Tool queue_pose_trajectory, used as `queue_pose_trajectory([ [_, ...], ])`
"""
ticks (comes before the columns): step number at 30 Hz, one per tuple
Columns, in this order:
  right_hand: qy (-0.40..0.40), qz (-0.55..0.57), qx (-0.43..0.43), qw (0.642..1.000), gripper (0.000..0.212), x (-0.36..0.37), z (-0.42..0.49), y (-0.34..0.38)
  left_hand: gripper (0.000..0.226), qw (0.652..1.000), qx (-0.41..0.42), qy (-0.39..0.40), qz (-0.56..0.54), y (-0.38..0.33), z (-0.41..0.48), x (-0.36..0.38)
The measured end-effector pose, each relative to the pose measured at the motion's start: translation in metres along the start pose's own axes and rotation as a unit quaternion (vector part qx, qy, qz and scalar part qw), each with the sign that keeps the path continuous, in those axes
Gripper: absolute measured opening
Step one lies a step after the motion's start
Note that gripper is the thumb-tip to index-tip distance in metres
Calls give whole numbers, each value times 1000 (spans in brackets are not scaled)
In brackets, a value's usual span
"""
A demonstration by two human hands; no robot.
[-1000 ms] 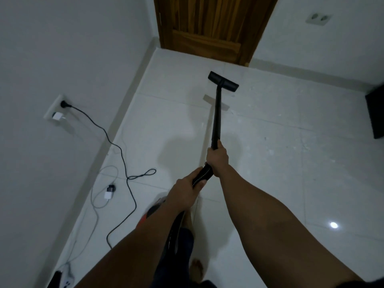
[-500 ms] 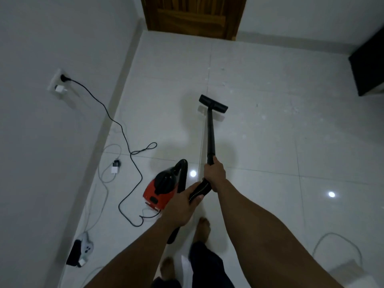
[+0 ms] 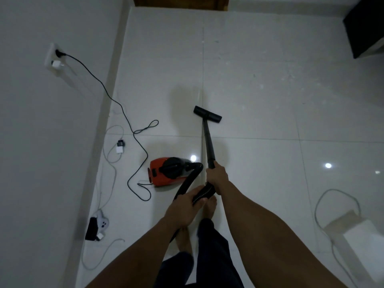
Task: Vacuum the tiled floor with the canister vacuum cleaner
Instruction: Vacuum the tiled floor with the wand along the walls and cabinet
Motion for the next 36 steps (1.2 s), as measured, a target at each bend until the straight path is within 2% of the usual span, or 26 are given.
queue_pose_trajectory([
  [10,-8,-19,2,1000,58,-23,38,-2,50,1000,5,7,6,-20,37,13],
  [18,36,-81,-11,996,64,-89,134,21,46,998,-35,28,-37,-108,112,18],
  [27,94,-183,-51,977,65,-186,265,90,50,994,-68,2,-85,-226,226,12],
  [36,103,-171,-57,978,60,-203,360,172,49,991,-96,-14,-96,-285,312,-57],
])
Point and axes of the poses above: each hand's wrist, its own z-axis towards the middle knuckle, its own x-axis out of the palm, y = z × x, the point moved 6 cm from there along z, towards the middle knuckle, and after that the axes turned 11 degrees about -x, right-handed, at the moved point
